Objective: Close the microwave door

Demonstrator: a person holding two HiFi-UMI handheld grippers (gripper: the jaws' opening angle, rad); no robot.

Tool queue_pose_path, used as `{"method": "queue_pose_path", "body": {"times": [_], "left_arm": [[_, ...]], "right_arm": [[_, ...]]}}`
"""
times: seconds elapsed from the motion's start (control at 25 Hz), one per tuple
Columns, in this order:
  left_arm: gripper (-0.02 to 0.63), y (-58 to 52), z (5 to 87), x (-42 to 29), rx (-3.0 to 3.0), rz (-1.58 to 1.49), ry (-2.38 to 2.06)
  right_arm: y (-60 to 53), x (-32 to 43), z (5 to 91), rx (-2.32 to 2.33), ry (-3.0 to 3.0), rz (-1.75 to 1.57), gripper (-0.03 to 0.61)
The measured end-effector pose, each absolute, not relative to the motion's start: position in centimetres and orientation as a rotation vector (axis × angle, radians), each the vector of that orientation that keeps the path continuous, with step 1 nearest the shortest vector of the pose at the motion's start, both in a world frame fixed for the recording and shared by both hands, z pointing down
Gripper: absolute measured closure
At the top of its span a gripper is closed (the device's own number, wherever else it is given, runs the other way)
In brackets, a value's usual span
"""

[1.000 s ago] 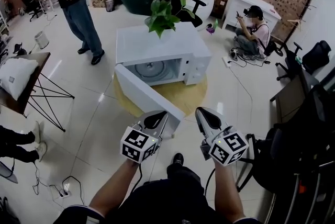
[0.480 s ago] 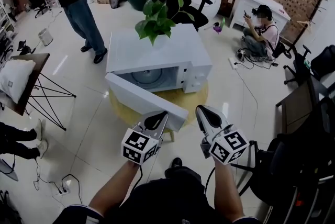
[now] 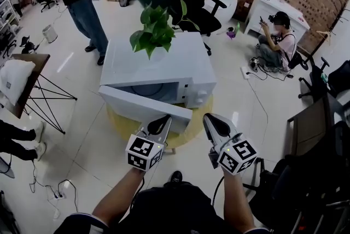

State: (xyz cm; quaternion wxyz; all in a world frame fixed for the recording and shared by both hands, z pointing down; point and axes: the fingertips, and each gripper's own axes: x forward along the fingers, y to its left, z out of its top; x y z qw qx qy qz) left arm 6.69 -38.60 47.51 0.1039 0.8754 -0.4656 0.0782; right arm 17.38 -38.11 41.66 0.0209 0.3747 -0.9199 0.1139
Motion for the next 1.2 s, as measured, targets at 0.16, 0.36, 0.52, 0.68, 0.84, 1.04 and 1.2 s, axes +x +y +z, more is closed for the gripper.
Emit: {"method": "queue_pose_path", "body": {"times": [0.16, 0.36, 0.52, 0.68, 0.84, 1.04, 1.2], "left_arm": [[0.603, -40.8, 47.5, 7.0, 2.552, 0.220, -1.442], [0.603, -43.3, 48.1, 7.0, 2.515, 0.229, -1.494], [0.603, -45.1, 48.4, 6.9, 2.483, 0.238, -1.537], [0.603, -46.7, 48.6, 6.6, 2.443, 0.238, -1.584], [0.603, -47.5, 48.6, 6.6, 2.433, 0.253, -1.593], [0.603, -47.6, 48.6, 7.3, 2.426, 0.260, -1.601], [0.603, -47.7, 48.6, 7.3, 2.424, 0.256, -1.608]], "right_arm": [[-39.5, 18.7, 41.9, 1.152, -2.848, 0.358, 0.577], [-40.9, 19.7, 42.4, 1.132, -2.843, 0.364, 0.577], [-41.6, 20.7, 42.8, 1.133, -2.832, 0.377, 0.577], [-42.3, 21.6, 42.8, 1.144, -2.828, 0.384, 0.577], [-42.7, 22.3, 43.3, 1.167, -2.828, 0.405, 0.577], [-43.3, 22.7, 43.1, 1.179, -2.845, 0.417, 0.577], [-43.7, 22.7, 43.3, 1.179, -2.854, 0.432, 0.577]]}}
